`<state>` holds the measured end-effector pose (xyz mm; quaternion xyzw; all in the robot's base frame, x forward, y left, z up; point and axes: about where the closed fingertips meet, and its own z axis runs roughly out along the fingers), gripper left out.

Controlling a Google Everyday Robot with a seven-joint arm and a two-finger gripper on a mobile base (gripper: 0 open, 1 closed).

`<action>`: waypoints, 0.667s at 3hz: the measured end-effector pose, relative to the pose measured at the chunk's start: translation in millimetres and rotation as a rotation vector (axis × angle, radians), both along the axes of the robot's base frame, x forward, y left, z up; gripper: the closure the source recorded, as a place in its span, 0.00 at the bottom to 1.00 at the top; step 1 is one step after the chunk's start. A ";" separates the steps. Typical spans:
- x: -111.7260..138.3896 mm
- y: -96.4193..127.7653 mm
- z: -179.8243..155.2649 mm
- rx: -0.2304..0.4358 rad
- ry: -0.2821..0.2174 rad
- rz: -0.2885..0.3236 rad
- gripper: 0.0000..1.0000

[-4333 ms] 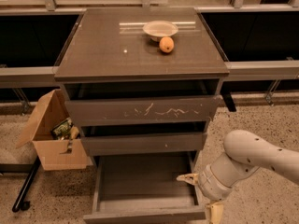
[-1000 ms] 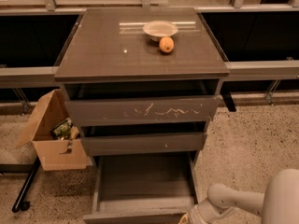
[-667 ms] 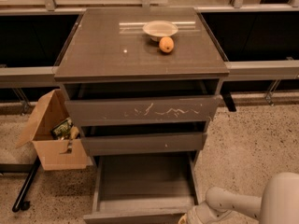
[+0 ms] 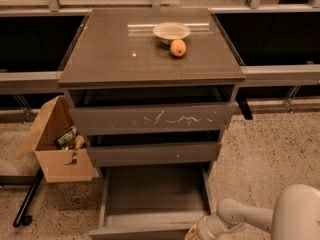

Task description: Close bottom drawer

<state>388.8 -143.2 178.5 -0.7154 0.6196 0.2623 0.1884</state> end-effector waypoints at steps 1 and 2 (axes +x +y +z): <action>11.0 2.4 -8.1 0.004 -0.002 -0.024 1.00; 23.5 2.6 -16.4 0.021 0.001 -0.053 1.00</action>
Offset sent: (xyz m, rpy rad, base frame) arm 0.0649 -0.0008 -0.0381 0.0653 0.0009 -0.1399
